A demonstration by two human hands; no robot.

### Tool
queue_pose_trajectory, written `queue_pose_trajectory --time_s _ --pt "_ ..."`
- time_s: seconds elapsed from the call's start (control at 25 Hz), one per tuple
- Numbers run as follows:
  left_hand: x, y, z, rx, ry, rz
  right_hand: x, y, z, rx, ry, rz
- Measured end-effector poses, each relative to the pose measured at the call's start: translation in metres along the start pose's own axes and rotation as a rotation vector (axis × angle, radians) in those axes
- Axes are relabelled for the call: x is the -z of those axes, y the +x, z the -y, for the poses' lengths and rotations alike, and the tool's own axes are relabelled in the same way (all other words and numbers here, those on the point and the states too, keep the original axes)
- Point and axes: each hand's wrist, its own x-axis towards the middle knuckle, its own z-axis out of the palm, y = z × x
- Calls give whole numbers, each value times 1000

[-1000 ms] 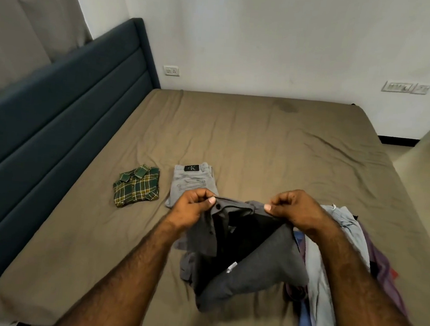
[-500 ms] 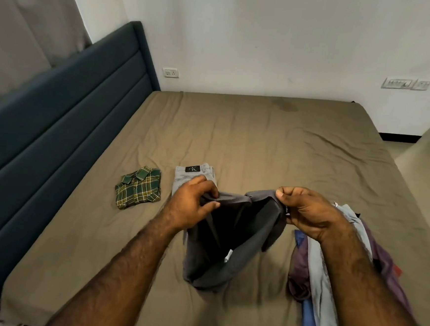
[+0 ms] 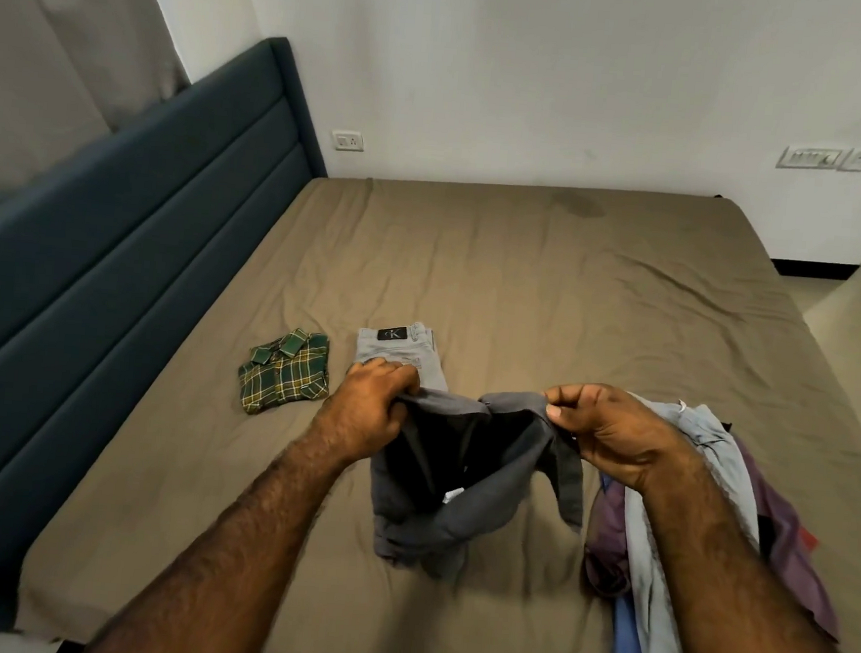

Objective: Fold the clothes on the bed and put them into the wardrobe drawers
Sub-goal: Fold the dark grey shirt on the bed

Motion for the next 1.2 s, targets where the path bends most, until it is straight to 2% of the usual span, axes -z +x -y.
queue_pose_trajectory --time_s 0.08,0.16,0.24,0.32,0.36,0.48,0.56,0.68,0.88,1.04,1.2 --pt "-2 -2 3 22 -51 -38 -2 1 -4 -31 -236 -44" --pt "-4 -3 3 44 -126 -99 -15 5 -5 -80 -601 -193" --pt "-6 -4 -3 65 -189 -168 -31 9 -10 -123 -752 -289" --pt "-13 -5 -14 93 -282 -216 -45 14 -17 -106 -664 -348" --pt "-16 -4 -23 154 -414 -217 -50 16 -18 -84 -572 -371" --pt "-21 -5 -51 460 -992 -138 -61 16 -12 -17 -286 -357" --pt "-20 -6 -67 589 -1215 -57 -66 16 -6 24 -307 -339" --pt "-17 -5 -84 706 -1410 2 -74 15 -4 99 -372 -402" --pt "-18 0 -89 703 -1454 20 -72 15 -1 207 -371 -435" --pt "-23 0 -97 604 -1201 -15 -72 9 -3 327 -542 -436" --pt "-30 7 -101 597 -1038 -152 -77 6 -7 386 -596 -444"
